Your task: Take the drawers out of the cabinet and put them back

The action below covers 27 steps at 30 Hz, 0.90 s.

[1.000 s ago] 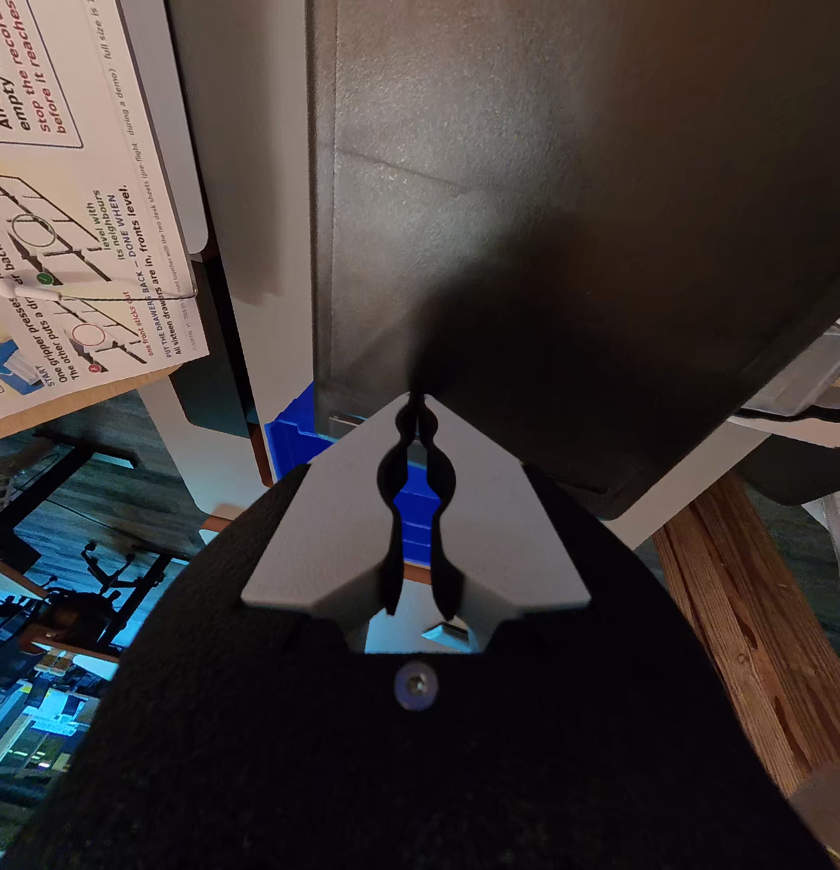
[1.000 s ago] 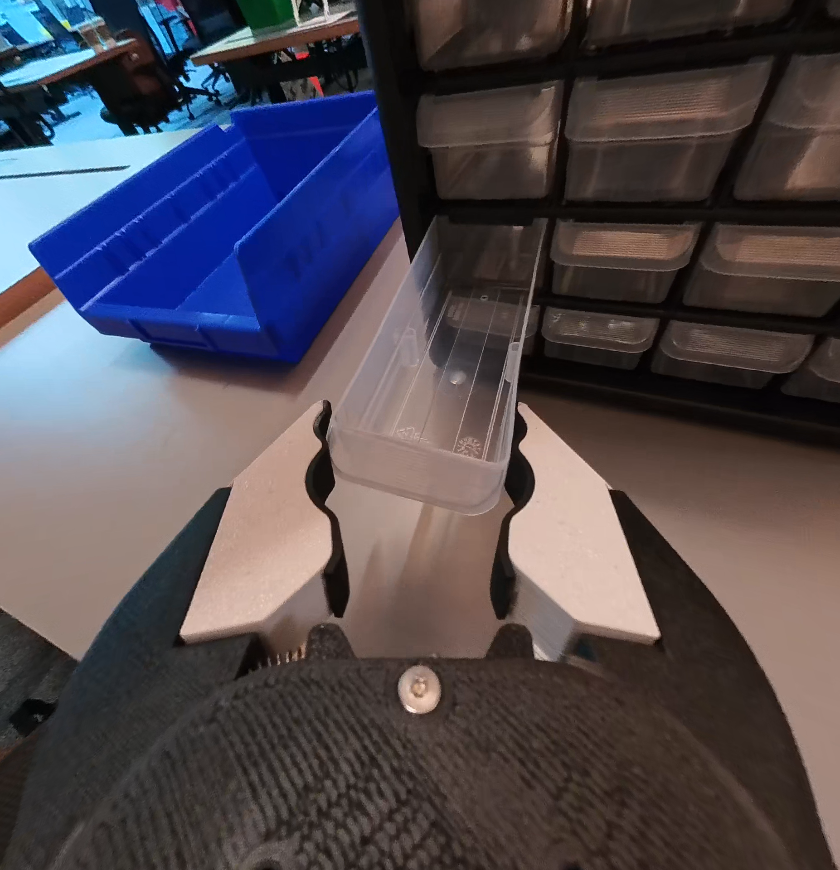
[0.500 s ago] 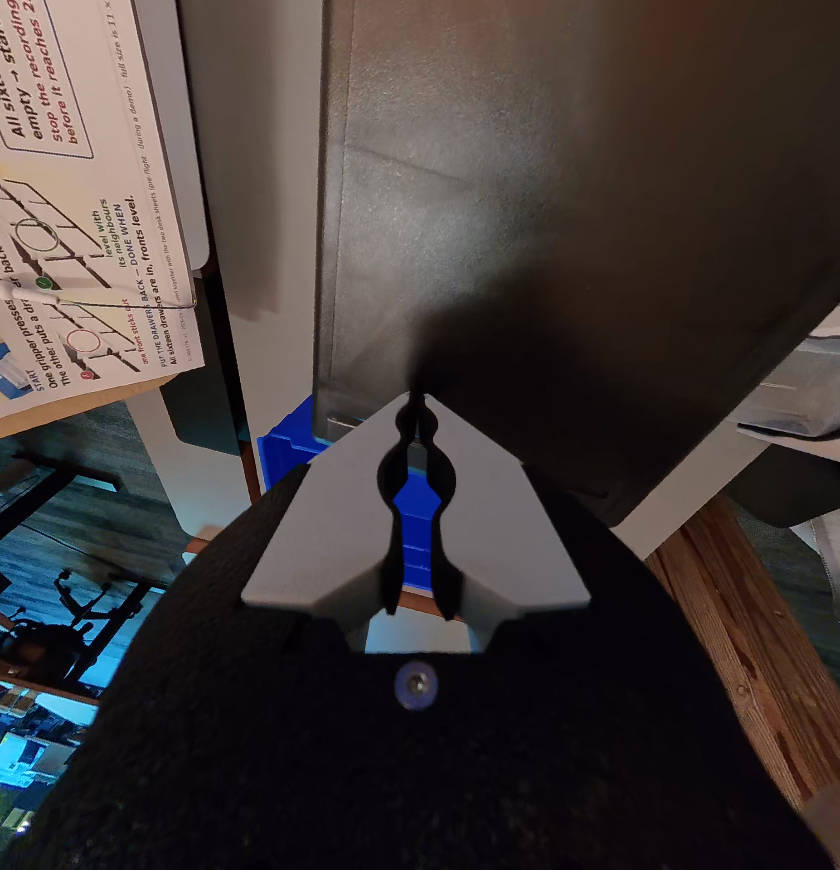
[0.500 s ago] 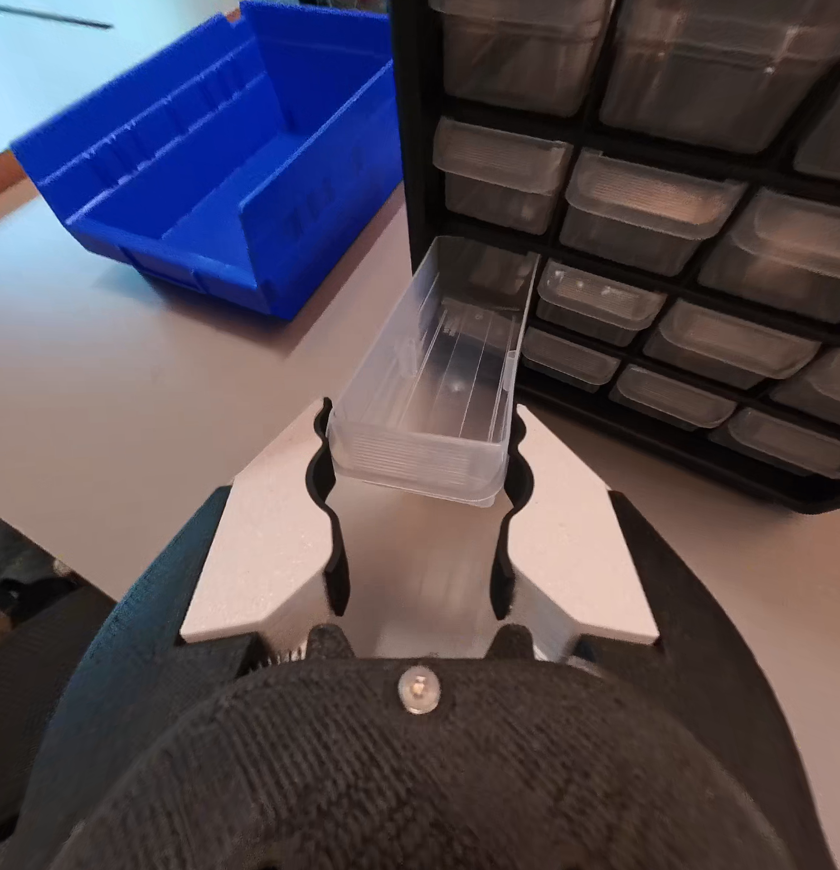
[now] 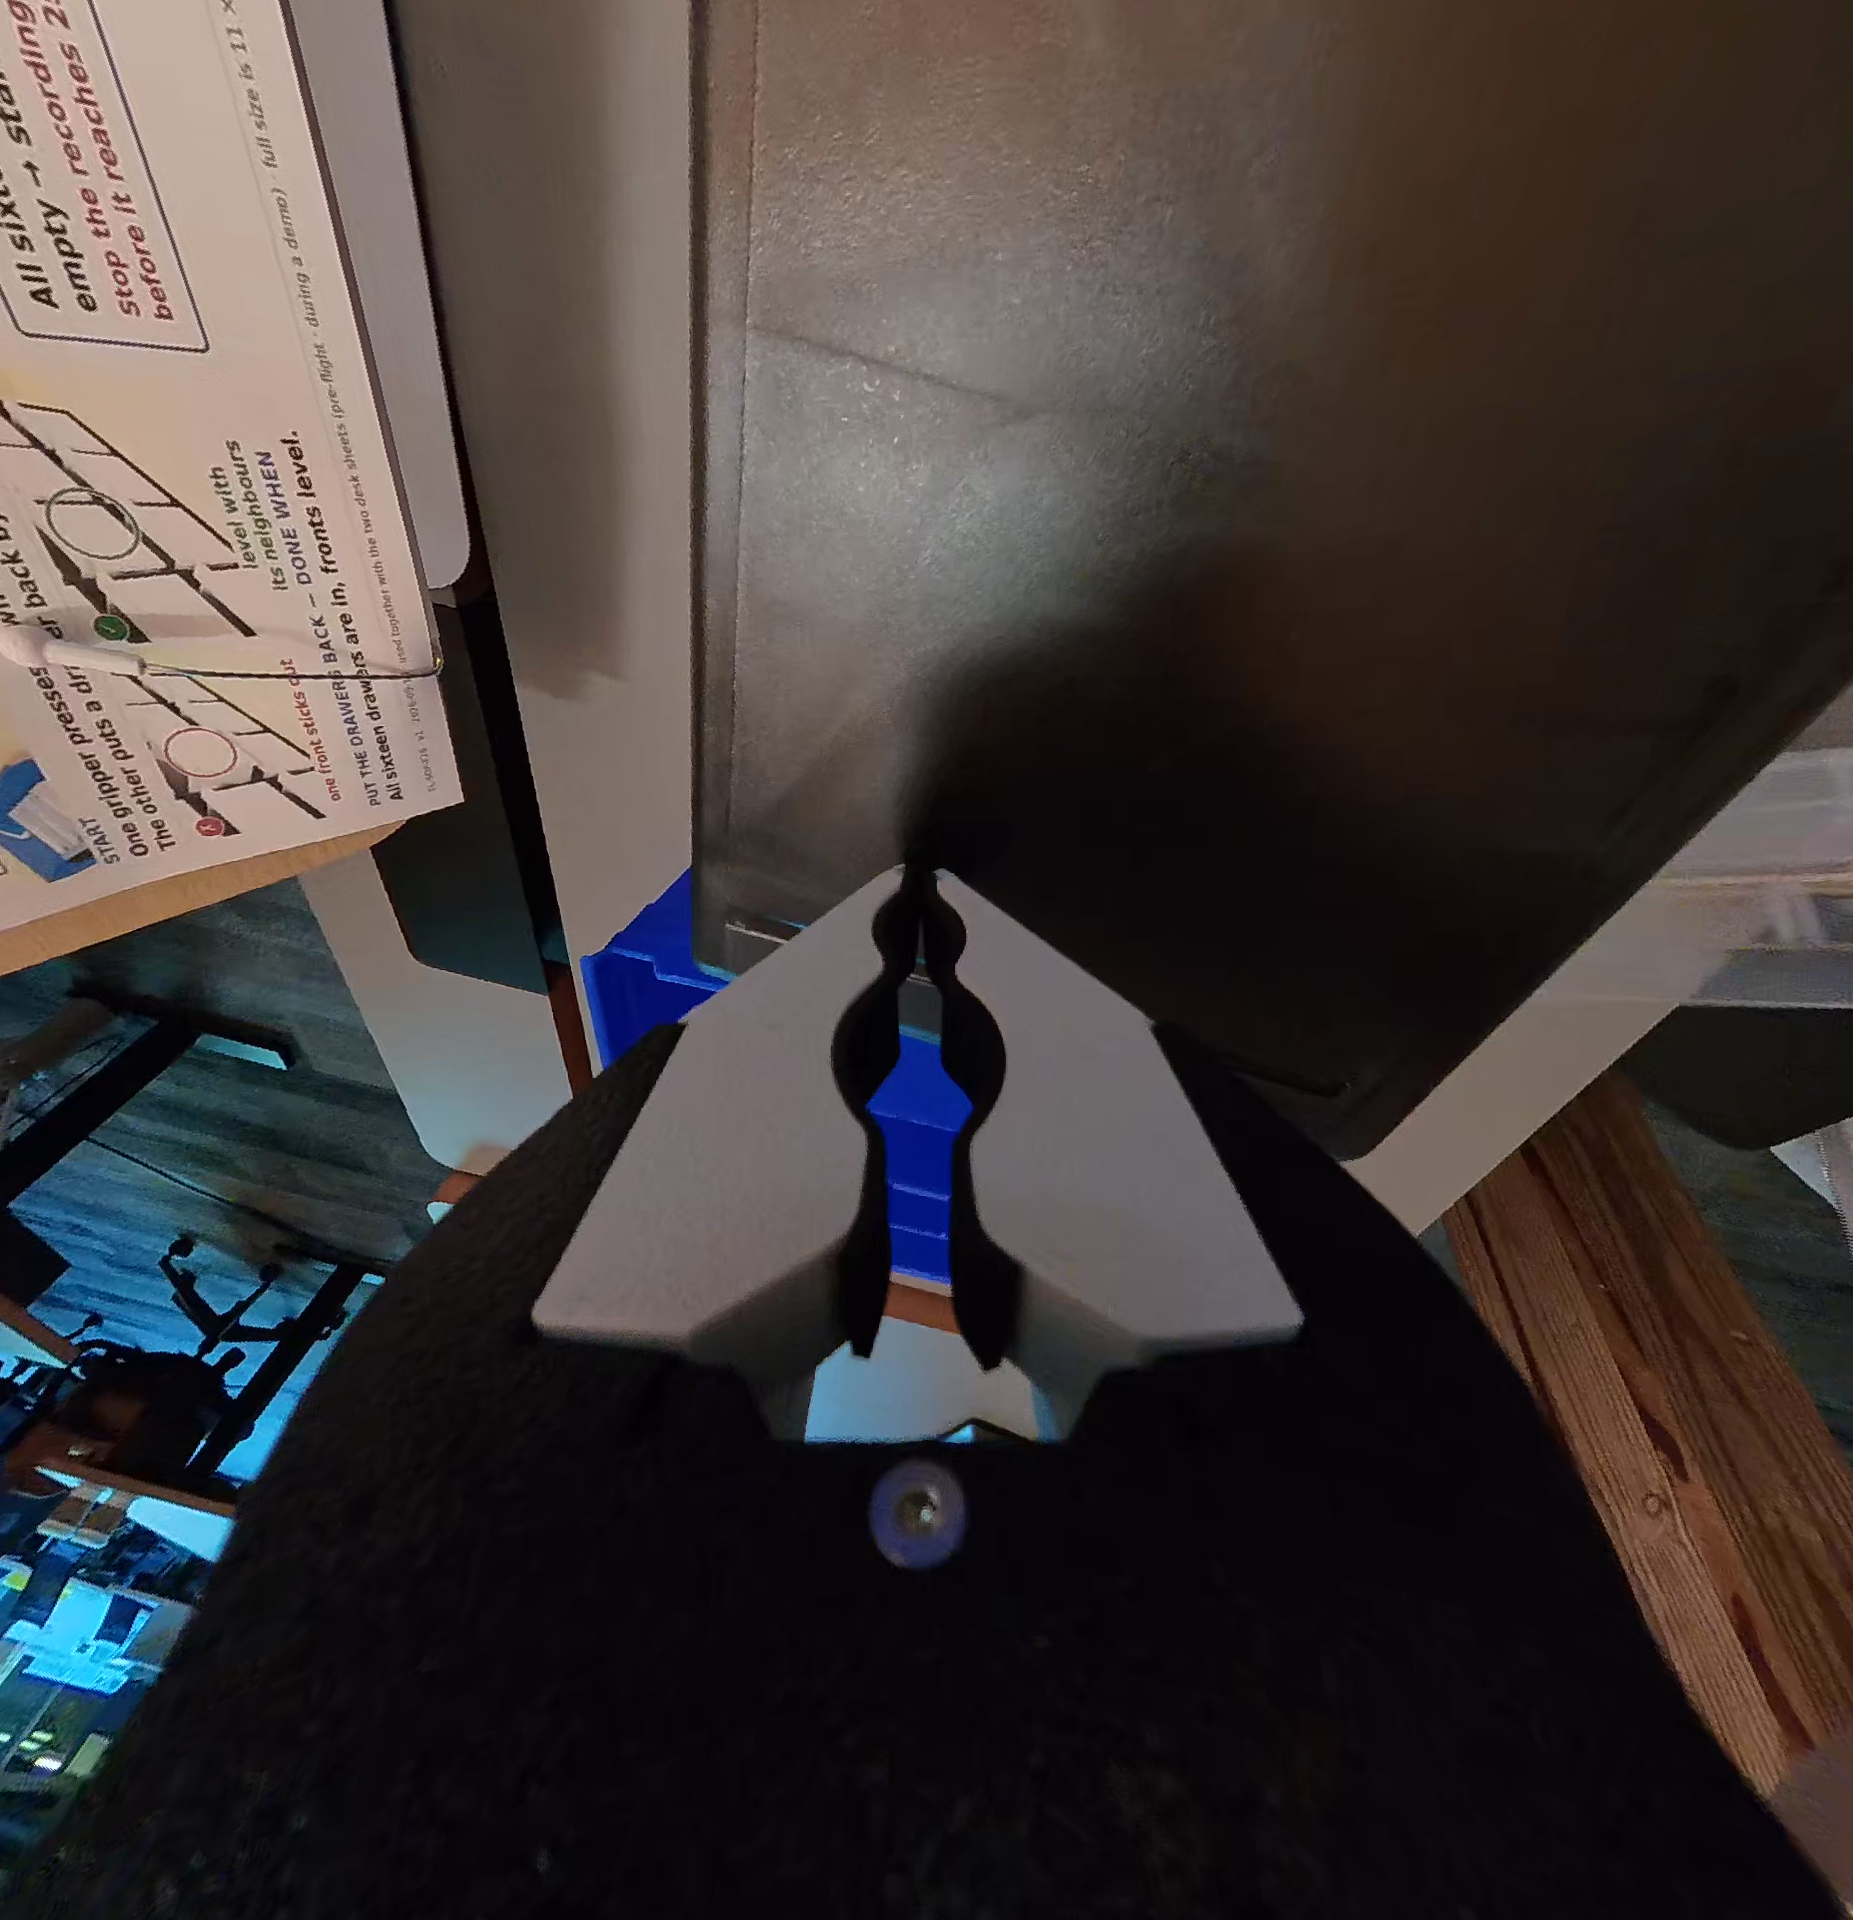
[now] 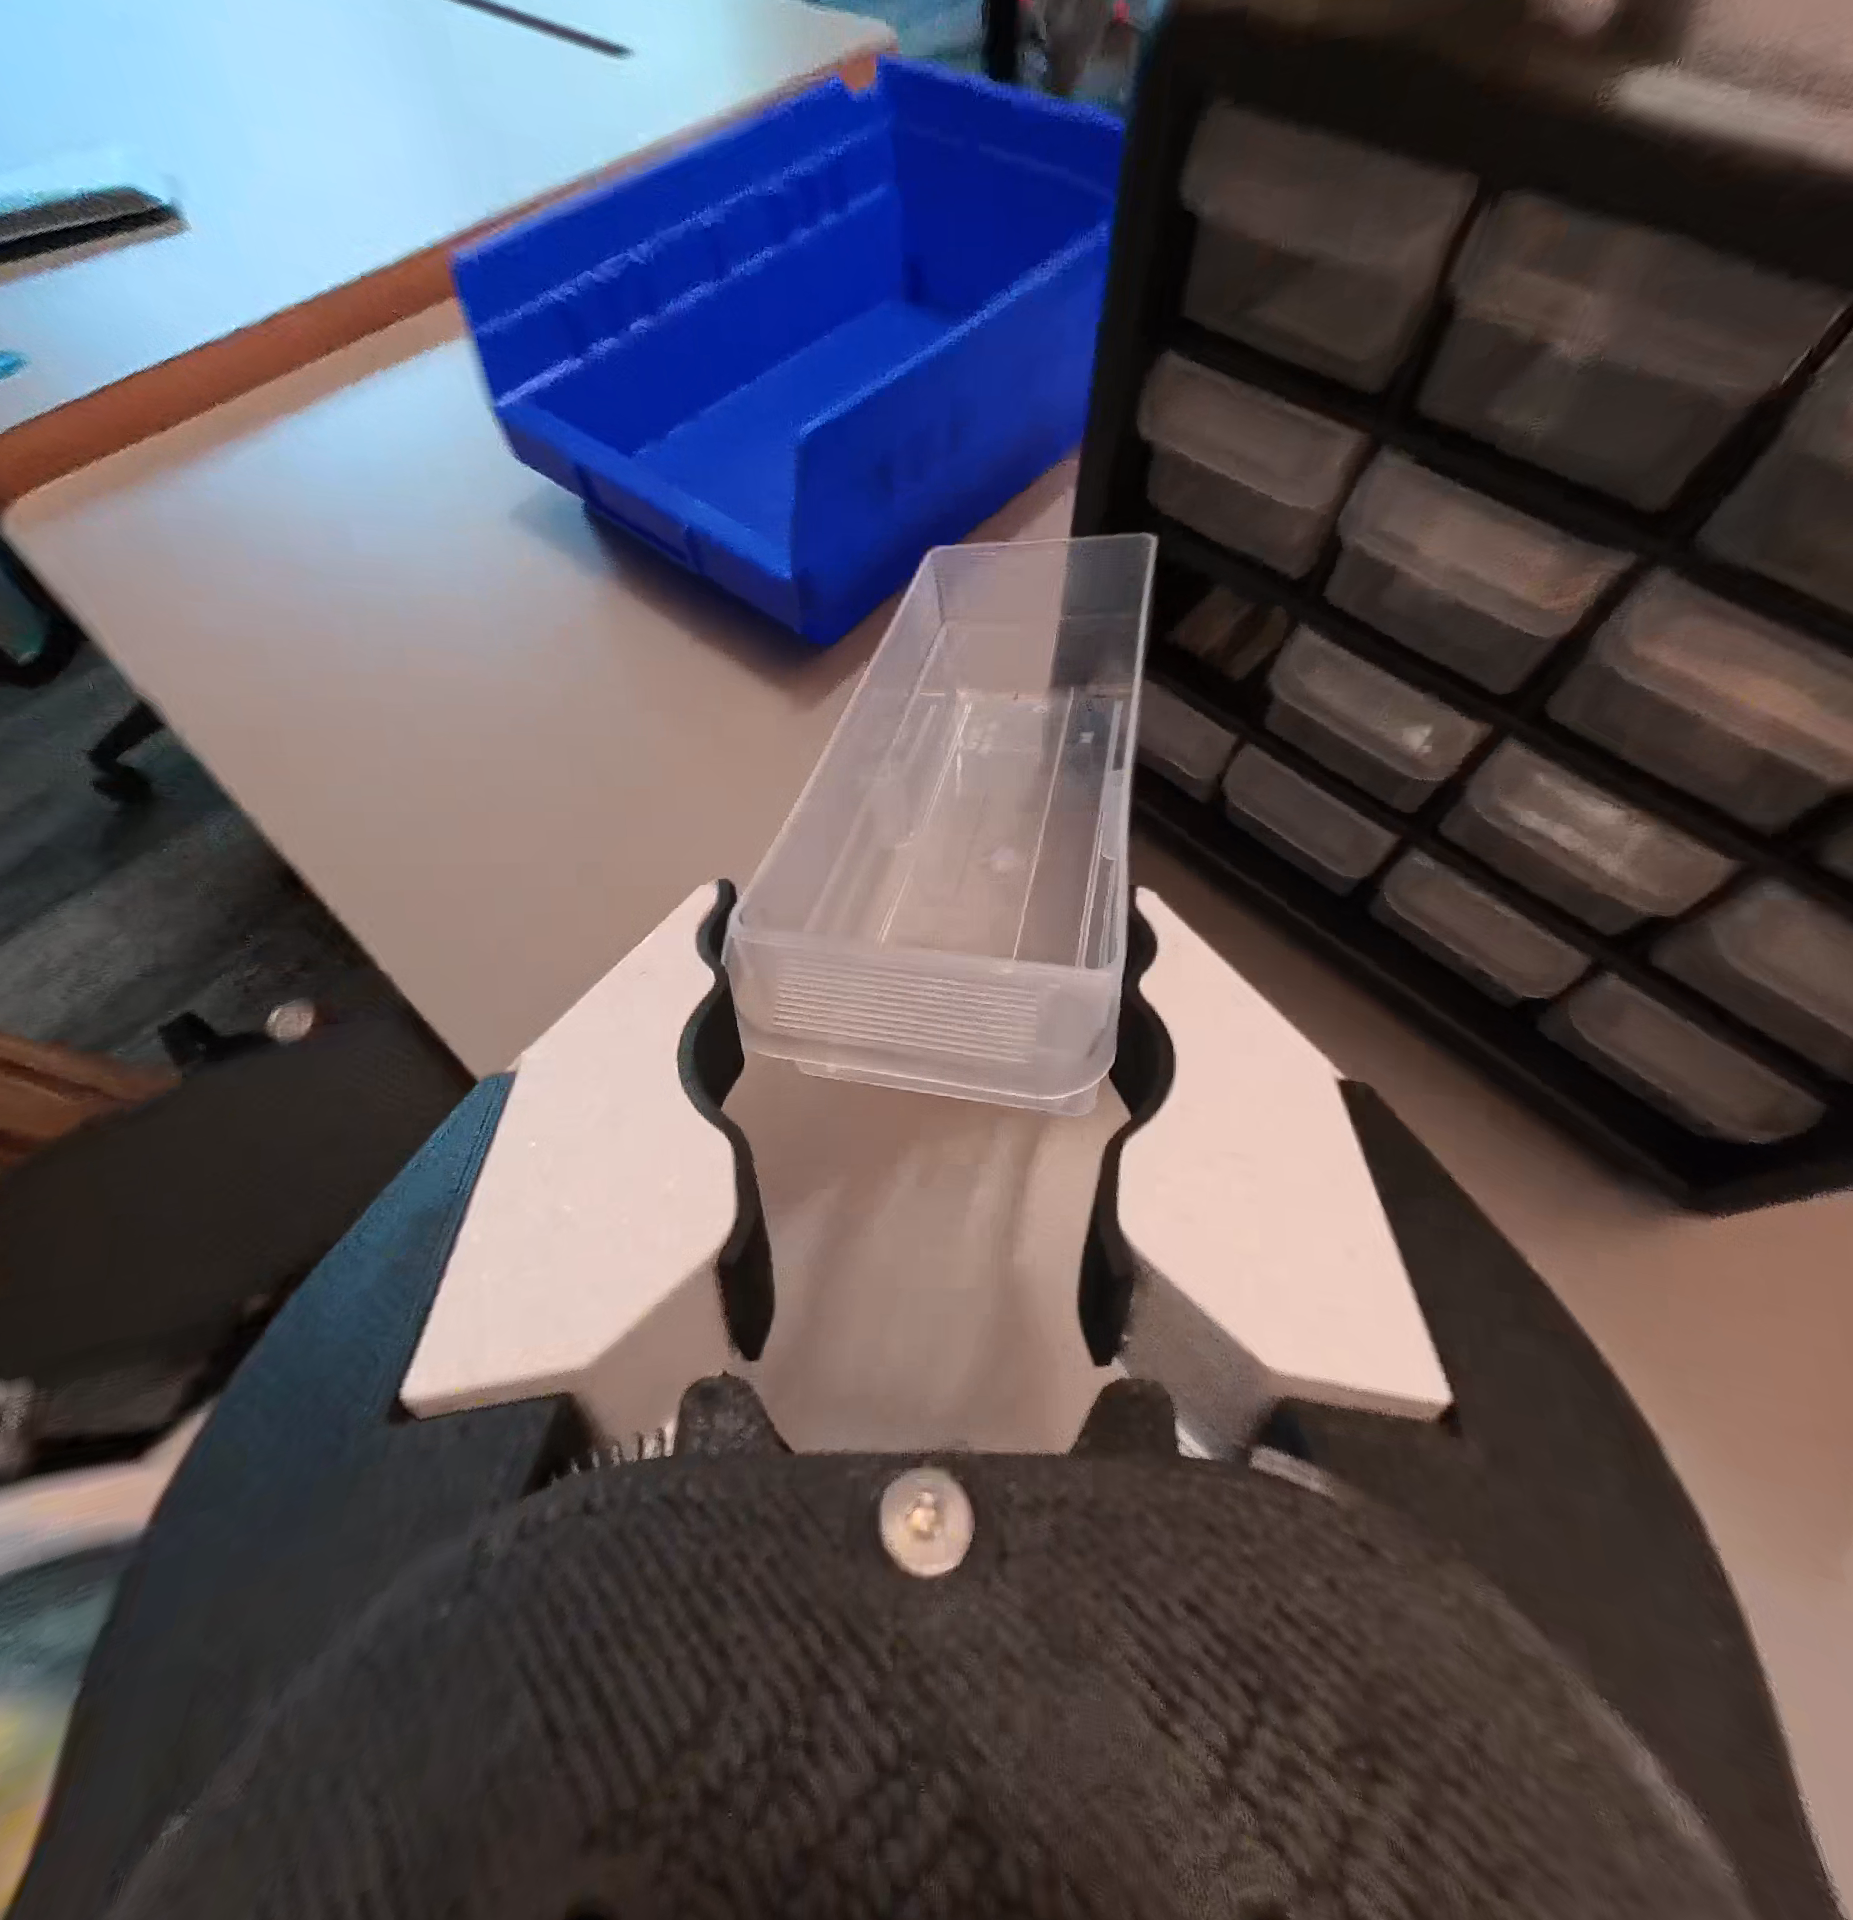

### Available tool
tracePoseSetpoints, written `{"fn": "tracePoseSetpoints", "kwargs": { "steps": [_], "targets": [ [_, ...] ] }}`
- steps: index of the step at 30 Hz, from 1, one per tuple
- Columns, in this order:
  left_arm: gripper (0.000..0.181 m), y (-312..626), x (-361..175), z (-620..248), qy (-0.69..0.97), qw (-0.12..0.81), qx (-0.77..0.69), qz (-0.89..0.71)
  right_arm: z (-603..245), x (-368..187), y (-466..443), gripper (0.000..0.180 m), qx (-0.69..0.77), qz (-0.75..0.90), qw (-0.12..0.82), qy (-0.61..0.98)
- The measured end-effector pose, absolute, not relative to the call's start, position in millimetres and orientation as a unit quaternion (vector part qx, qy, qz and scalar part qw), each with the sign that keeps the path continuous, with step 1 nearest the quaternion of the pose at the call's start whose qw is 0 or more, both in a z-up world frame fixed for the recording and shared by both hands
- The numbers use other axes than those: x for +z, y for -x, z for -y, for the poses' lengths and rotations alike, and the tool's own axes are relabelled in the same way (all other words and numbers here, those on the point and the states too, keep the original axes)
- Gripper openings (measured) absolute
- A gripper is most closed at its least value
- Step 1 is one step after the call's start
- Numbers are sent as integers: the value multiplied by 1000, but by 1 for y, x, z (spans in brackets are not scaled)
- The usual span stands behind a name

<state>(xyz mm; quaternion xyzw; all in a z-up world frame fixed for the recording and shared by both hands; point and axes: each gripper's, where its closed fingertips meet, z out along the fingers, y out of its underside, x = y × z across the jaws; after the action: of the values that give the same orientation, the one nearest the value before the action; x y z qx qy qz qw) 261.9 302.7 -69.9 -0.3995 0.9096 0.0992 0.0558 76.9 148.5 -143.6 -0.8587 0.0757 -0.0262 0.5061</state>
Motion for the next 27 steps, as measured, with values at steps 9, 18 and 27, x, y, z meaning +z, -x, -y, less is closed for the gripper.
{"fn": "tracePoseSetpoints", "kwargs": {
  "steps": [9,18,27],
  "targets": [
    [0,-262,-70,-302,406,49,54,-911,34,-47,-231,71,-101,-36,593,798],
    [0,-261,-70,-303,401,43,62,-913,69,-31,-433,71,-136,-125,561,807],
    [0,-261,-70,-303,410,36,51,-910,-11,-100,-558,71,-164,-234,479,830]
  ]
}}
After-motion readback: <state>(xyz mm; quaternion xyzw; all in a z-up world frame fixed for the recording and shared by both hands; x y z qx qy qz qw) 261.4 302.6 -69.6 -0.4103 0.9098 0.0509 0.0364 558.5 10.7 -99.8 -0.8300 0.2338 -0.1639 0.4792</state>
